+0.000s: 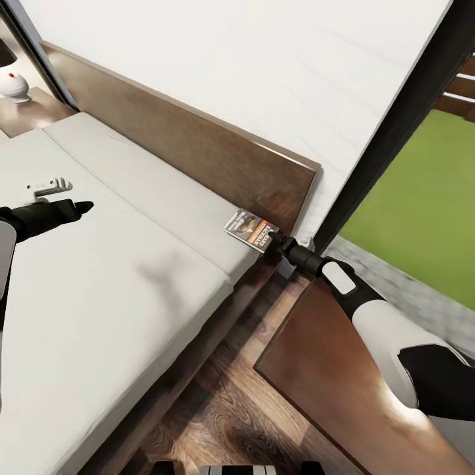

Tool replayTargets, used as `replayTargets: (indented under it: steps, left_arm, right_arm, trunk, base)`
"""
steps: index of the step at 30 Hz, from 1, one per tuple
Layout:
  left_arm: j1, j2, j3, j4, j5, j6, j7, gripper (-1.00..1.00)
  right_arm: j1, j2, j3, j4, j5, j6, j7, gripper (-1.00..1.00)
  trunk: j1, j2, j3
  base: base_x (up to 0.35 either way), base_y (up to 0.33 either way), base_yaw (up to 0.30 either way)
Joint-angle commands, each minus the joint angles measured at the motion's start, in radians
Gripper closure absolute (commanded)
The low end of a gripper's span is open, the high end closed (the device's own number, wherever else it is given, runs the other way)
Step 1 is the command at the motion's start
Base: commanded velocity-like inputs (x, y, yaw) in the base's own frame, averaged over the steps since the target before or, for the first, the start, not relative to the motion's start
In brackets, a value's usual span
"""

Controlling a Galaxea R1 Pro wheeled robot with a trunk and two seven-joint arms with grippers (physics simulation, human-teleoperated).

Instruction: In the bedroom, move the book from the bed onto either nightstand, and place the two sandals side by side next to the bed.

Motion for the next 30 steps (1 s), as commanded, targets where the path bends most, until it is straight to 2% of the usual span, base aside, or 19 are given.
replayTargets:
  steps: [1, 10, 30]
  left_arm:
    - [-0.001, 0.000, 0.000, -0.001, 0.010, 0.003, 0.009, -1.00]
    - [-0.001, 0.000, 0.000, -0.001, 0.010, 0.003, 0.009, -1.00]
    - [-0.001, 0.000, 0.000, -0.001, 0.011, 0.003, 0.009, -1.00]
  right_arm:
    - [-0.001, -0.001, 0.004, 0.000, -0.007, 0.003, 0.001, -1.00]
    - [-0.001, -0.001, 0.004, 0.000, -0.007, 0.003, 0.001, -1.00]
    - [-0.001, -0.001, 0.004, 0.000, -0.006, 0.000, 0.020, -1.00]
  trunk:
    - [0.000, 0.000, -0.001]
    - [0.031, -0.056, -0.026]
    - [0.031, -0.056, -0.026]
  base:
    - [0.000, 0.000, 0.018]
    - [0.000, 0.000, 0.007]
    - [0.000, 0.000, 0.000]
